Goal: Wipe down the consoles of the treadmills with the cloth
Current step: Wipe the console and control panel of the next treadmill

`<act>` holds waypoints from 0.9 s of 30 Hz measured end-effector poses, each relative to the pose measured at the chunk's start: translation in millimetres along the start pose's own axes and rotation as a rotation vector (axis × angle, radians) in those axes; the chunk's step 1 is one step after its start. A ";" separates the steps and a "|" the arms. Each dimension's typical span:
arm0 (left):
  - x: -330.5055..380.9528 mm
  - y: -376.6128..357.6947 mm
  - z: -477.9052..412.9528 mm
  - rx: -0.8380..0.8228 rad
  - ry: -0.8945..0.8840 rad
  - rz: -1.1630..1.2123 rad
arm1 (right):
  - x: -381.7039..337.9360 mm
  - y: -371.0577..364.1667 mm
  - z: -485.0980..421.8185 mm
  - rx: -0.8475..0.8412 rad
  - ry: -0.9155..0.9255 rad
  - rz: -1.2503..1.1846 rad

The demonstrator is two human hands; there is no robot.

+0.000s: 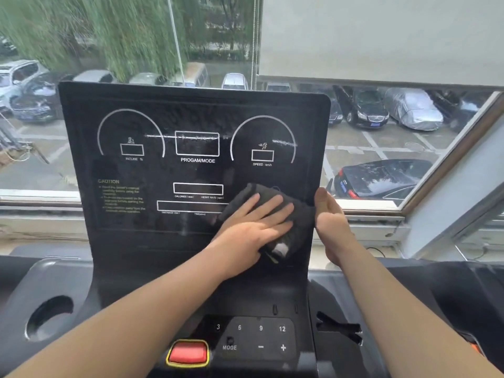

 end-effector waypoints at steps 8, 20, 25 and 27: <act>-75.9 47.1 2.9 0.278 0.381 -0.112 | 7.7 -4.7 -2.0 0.010 0.041 0.089; -34.3 9.0 17.8 -0.006 -0.062 -0.114 | 5.1 -6.6 -0.6 0.076 0.105 0.158; -85.2 35.5 31.2 0.183 0.186 -0.187 | 1.7 -5.5 2.3 0.069 0.075 0.155; -81.5 34.9 30.8 0.287 0.430 -0.098 | 0.7 -6.6 4.1 0.075 0.084 0.162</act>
Point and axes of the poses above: each hand's wrist, its own z-axis away from the middle knuckle, its own y-axis out of the back of the hand, x = y × z, the point moved 2 cm from there along -z, towards the middle knuckle, and after that the axes turned 4 degrees about -z, right-handed, at the moved point
